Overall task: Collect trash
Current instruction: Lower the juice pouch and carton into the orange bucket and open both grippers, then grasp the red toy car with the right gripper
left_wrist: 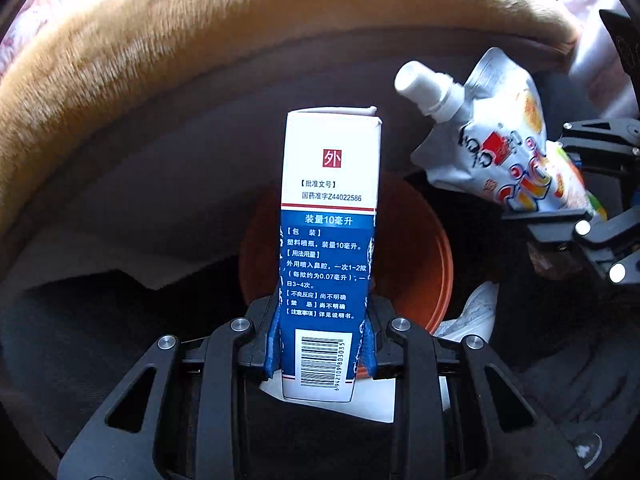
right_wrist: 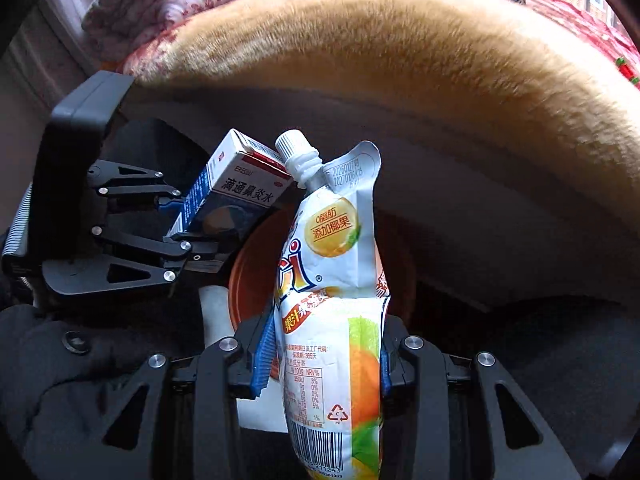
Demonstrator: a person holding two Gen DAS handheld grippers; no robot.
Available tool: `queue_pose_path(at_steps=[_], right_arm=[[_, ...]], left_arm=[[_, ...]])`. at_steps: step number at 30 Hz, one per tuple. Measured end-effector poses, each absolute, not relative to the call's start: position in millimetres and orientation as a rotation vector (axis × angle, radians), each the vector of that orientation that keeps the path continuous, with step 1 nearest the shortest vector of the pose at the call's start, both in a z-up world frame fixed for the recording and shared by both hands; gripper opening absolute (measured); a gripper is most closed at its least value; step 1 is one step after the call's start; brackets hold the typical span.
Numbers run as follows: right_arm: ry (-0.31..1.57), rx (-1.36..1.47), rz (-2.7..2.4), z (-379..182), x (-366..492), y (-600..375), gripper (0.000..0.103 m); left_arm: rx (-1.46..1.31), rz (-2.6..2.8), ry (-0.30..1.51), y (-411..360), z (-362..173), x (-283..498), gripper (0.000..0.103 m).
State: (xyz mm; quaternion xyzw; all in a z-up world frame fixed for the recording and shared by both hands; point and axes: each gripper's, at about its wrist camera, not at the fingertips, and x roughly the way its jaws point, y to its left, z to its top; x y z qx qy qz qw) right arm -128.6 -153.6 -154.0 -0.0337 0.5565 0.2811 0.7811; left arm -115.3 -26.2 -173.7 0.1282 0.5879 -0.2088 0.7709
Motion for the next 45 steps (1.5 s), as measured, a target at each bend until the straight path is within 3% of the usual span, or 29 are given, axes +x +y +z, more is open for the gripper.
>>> queue_pose_path(at_steps=[11, 14, 15, 16, 17, 18, 25, 33, 38, 45], right_arm=[[1.26, -0.118, 0.635, -184.3, -122.8, -127.7, 0.04], [1.27, -0.127, 0.627, -190.5, -120.8, -123.2, 0.046], [1.273, -0.128, 0.62, -192.8, -118.8, -122.0, 0.063], [1.273, -0.127, 0.606, -194.3, -117.6, -122.3, 0.068], [1.268, -0.122, 0.596, -195.1, -116.7, -123.6, 0.07], [1.272, -0.117, 0.594, -196.1, -115.7, -124.9, 0.07], [1.248, -0.112, 0.568, -183.9, -117.4, -138.0, 0.07], [0.99, 0.05, 0.629, -84.4, -116.2, -209.5, 0.067], [0.853, 0.128, 0.393, -39.0, -53.7, -280.0, 0.067], [0.801, 0.248, 0.077, -18.6, 71.3, -365.0, 0.067]], left_arm=[[0.23, -0.44, 1.327, -17.7, -186.5, -103.7, 0.029], [0.235, -0.43, 1.337, -16.9, -189.3, -101.1, 0.031], [0.237, -0.425, 1.35, -16.6, -191.4, -99.7, 0.04], [0.236, -0.423, 1.361, -16.2, -193.4, -98.0, 0.049], [0.233, -0.417, 1.359, -15.6, -194.5, -97.3, 0.066], [0.229, -0.414, 1.35, -14.4, -194.0, -97.0, 0.071], [0.207, -0.433, 1.334, -10.4, -188.2, -96.0, 0.071], [0.195, -0.485, 1.127, -1.5, -135.0, -105.3, 0.072], [0.178, -0.503, 1.015, 1.6, -100.3, -101.6, 0.075], [0.141, -0.479, 0.94, 2.5, -72.8, -91.3, 0.076]])
